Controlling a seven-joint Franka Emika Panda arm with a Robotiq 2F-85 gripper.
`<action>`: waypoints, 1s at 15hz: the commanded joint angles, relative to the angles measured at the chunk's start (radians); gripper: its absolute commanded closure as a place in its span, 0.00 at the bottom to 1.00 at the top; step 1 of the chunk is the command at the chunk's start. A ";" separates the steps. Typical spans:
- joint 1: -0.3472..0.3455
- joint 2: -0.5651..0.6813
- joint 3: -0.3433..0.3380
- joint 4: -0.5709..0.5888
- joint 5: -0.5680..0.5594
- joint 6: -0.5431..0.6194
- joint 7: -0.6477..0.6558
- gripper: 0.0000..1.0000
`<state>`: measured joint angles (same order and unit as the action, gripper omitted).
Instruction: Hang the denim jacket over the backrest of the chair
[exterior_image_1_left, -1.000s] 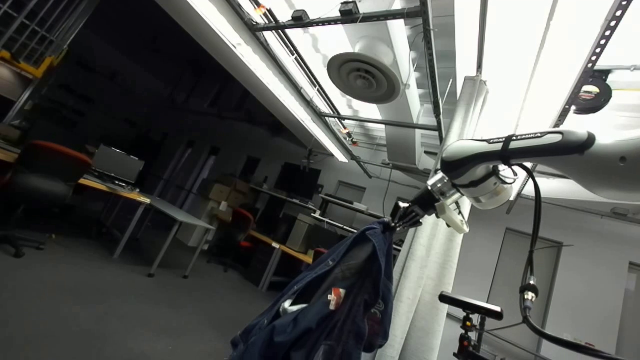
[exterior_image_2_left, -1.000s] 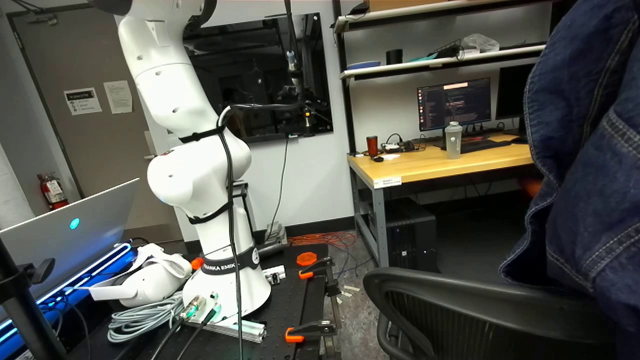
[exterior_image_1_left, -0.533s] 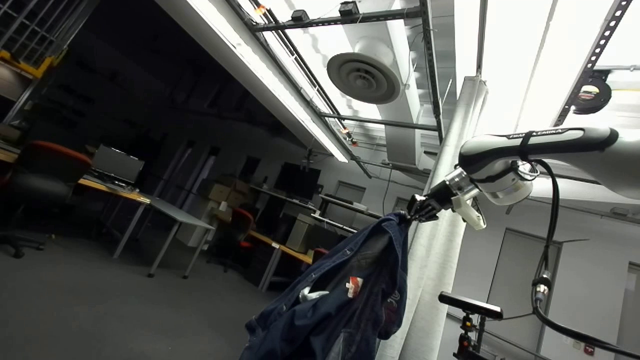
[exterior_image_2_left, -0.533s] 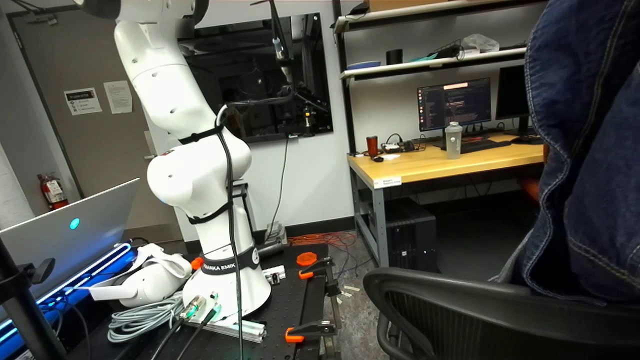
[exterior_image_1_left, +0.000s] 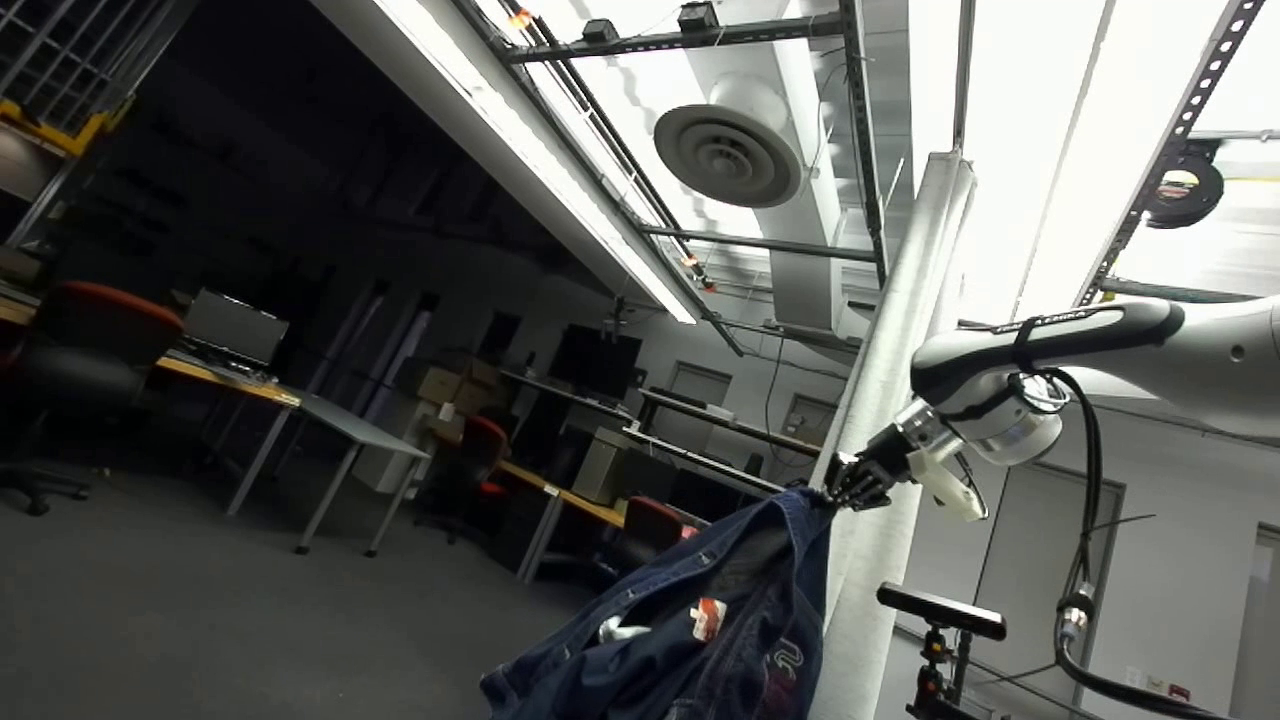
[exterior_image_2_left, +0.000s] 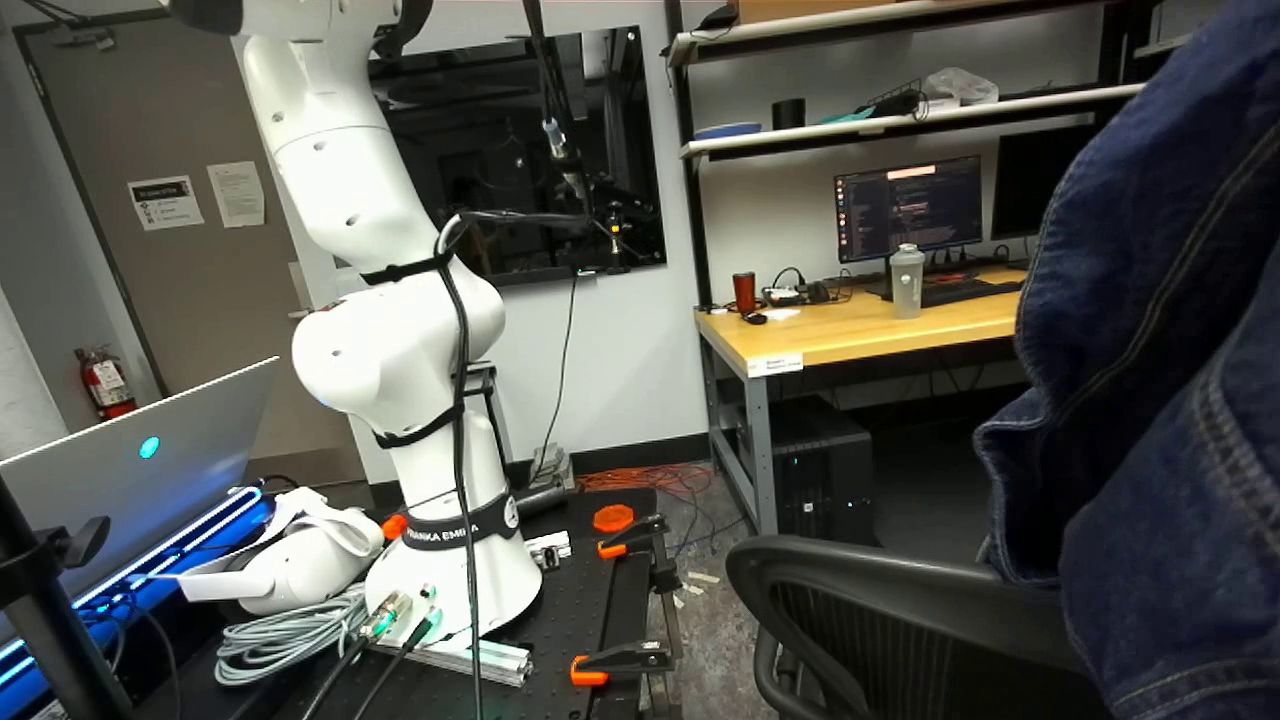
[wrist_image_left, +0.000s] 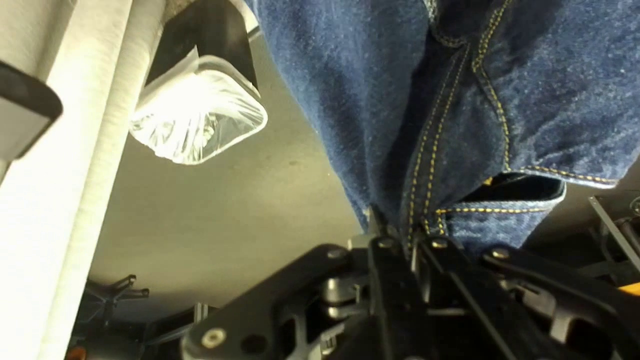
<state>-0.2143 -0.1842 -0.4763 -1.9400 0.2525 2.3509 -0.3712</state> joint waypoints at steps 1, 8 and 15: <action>-0.051 0.058 -0.021 -0.029 0.062 0.021 -0.010 0.98; -0.151 0.167 -0.021 -0.054 0.072 -0.008 0.008 0.60; -0.148 0.147 0.039 -0.110 0.011 0.065 -0.017 0.09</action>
<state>-0.3621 -0.0056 -0.4803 -2.0151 0.2972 2.3600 -0.3708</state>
